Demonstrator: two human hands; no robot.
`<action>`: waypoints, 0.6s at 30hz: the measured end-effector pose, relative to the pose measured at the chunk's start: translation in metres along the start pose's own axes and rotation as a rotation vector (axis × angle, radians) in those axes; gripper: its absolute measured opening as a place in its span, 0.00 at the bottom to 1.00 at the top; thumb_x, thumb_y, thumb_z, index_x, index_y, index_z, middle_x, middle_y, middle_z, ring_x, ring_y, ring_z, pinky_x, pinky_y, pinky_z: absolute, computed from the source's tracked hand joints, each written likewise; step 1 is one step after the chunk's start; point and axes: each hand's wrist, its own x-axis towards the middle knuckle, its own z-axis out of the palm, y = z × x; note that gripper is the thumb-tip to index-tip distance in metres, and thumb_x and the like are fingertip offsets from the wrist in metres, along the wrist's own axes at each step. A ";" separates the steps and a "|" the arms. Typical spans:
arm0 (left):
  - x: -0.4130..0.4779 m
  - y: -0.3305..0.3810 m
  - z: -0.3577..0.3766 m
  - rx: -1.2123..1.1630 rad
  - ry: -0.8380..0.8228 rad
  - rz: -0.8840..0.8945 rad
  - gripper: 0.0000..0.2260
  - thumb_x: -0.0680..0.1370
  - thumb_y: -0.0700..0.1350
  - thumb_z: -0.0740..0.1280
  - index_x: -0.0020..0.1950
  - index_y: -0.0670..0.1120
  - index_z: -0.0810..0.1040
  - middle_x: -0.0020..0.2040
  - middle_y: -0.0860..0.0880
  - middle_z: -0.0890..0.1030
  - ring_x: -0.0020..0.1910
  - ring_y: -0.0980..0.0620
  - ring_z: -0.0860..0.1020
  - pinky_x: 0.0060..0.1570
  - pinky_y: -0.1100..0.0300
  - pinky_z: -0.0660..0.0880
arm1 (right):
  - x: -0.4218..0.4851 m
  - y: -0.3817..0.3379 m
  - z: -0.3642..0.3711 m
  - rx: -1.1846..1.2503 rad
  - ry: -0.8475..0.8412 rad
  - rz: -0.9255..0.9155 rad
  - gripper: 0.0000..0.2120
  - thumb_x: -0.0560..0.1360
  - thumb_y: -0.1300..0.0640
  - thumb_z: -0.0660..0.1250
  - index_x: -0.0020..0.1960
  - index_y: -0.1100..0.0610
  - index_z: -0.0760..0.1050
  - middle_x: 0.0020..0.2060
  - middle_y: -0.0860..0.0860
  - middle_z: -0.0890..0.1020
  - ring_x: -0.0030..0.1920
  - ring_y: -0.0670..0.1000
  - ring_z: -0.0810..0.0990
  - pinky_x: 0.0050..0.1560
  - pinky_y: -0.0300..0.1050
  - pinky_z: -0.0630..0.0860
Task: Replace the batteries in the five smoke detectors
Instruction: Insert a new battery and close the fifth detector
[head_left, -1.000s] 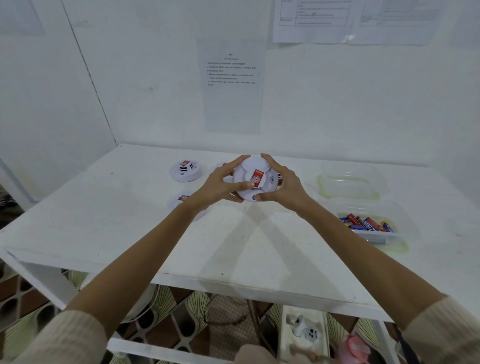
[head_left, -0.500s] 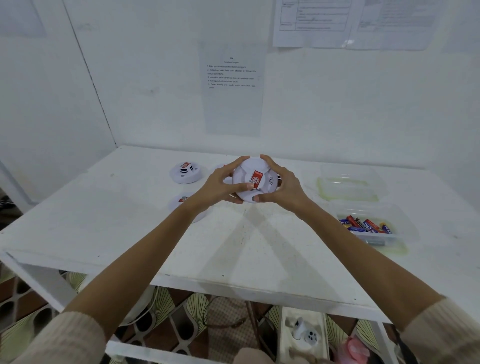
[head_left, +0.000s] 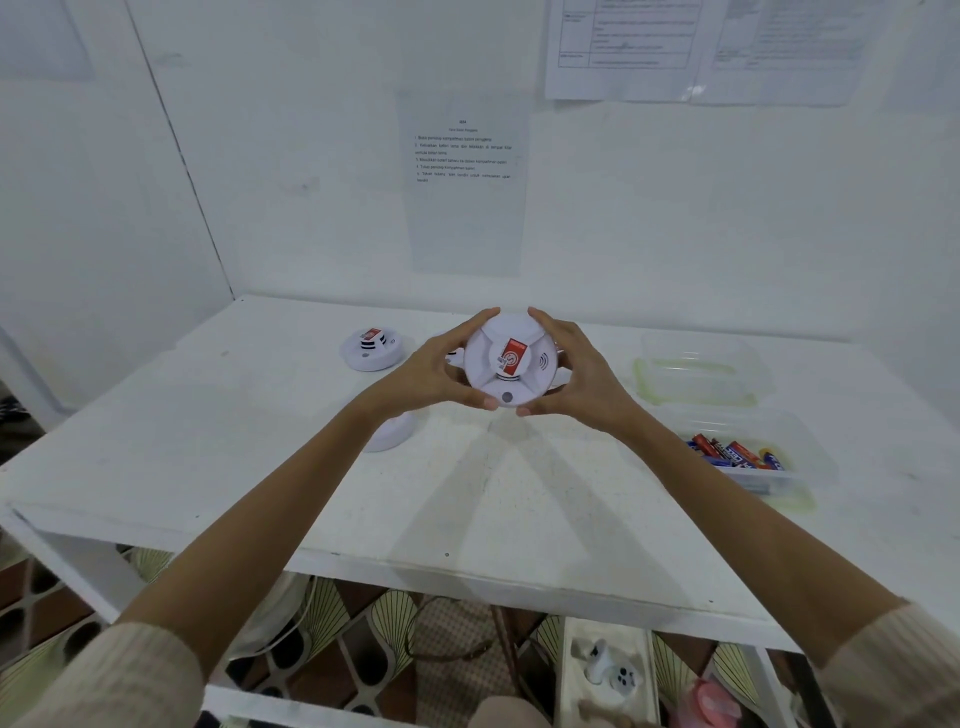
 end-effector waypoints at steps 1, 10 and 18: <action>0.000 0.000 -0.001 0.015 -0.014 0.009 0.41 0.67 0.33 0.75 0.72 0.54 0.57 0.69 0.51 0.69 0.64 0.54 0.72 0.50 0.65 0.76 | 0.000 0.001 0.000 0.015 0.009 0.003 0.49 0.58 0.63 0.80 0.72 0.51 0.60 0.63 0.46 0.68 0.58 0.40 0.71 0.51 0.25 0.71; 0.005 -0.004 0.003 0.065 0.022 0.058 0.42 0.64 0.42 0.76 0.73 0.53 0.59 0.69 0.51 0.70 0.64 0.51 0.72 0.51 0.60 0.78 | -0.004 0.001 -0.003 0.036 0.057 -0.013 0.48 0.56 0.63 0.81 0.71 0.52 0.62 0.62 0.47 0.72 0.57 0.46 0.73 0.50 0.26 0.72; 0.005 -0.006 0.006 0.083 0.041 0.060 0.40 0.66 0.35 0.76 0.73 0.50 0.60 0.67 0.50 0.72 0.62 0.50 0.73 0.48 0.64 0.77 | -0.005 0.003 -0.002 0.016 0.048 -0.006 0.47 0.57 0.62 0.81 0.71 0.51 0.62 0.62 0.48 0.72 0.54 0.44 0.74 0.46 0.21 0.69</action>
